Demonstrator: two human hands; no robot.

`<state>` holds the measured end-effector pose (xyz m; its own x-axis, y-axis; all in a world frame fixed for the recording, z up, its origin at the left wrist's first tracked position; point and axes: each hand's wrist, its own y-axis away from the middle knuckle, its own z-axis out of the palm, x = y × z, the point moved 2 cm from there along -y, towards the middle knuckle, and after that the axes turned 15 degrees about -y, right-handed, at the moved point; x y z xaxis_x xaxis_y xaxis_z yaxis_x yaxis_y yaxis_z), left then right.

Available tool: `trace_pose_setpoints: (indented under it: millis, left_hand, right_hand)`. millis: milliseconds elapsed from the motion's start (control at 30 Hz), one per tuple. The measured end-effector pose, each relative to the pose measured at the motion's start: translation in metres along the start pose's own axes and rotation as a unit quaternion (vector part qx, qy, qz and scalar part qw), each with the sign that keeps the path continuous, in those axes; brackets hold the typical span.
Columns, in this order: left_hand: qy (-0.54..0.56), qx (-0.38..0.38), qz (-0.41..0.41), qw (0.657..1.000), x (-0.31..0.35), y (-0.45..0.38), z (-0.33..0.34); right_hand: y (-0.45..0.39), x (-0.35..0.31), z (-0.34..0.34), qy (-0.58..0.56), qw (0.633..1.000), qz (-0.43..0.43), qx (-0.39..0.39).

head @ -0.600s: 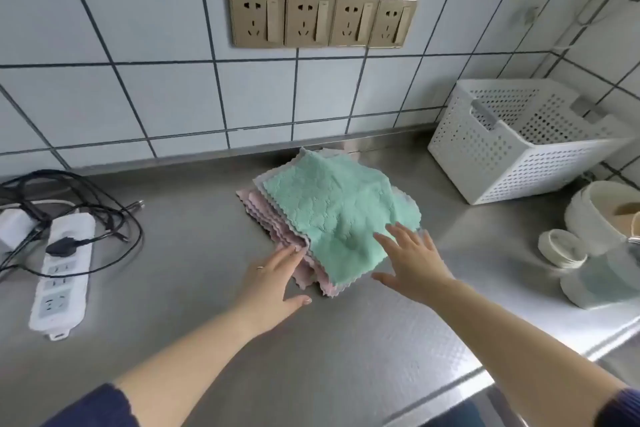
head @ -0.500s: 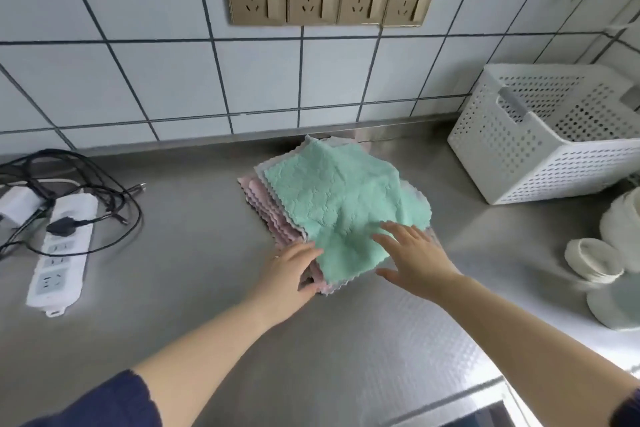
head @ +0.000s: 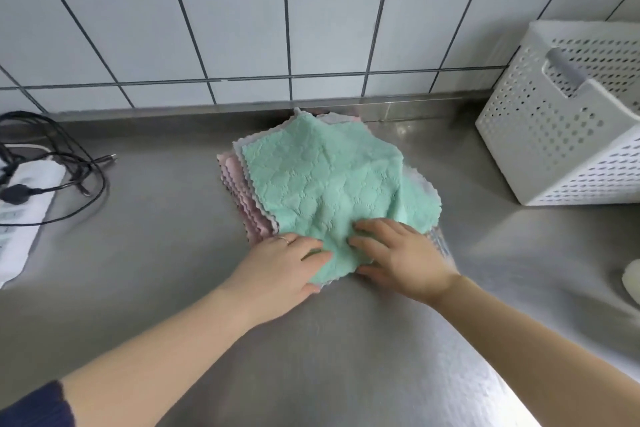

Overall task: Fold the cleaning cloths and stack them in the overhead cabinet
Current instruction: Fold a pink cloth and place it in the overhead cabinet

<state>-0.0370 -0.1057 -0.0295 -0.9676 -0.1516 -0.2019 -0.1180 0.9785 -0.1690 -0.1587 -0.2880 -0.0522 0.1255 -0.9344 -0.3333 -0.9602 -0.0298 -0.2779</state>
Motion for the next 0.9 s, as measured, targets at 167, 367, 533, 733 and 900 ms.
trace_pose_setpoints:
  millis: [167,367,533,733,900]
  left_hand:
    - [0.043,0.037,-0.028,0.998,-0.010,-0.002,0.001]
    - [0.057,0.076,-0.132,0.987,-0.025,0.000,-0.007]
    - [0.321,0.132,-0.248,0.904,-0.029,0.026,-0.006]
    - [0.249,0.181,-0.274,0.911,-0.018,0.060,-0.035]
    - [0.174,0.151,-0.278,0.933,0.001,0.106,-0.054]
  right_hand:
    - [0.002,0.010,-0.002,-0.006,0.996,-0.081,0.030]
    - [0.003,0.028,-0.008,0.086,0.991,-0.085,0.056]
    - [0.012,0.036,-0.034,0.122,0.975,0.078,0.167]
    - [0.019,-0.015,-0.061,0.046,0.950,0.153,0.269]
    - [0.062,-0.049,-0.053,-0.010,0.967,0.178,0.180]
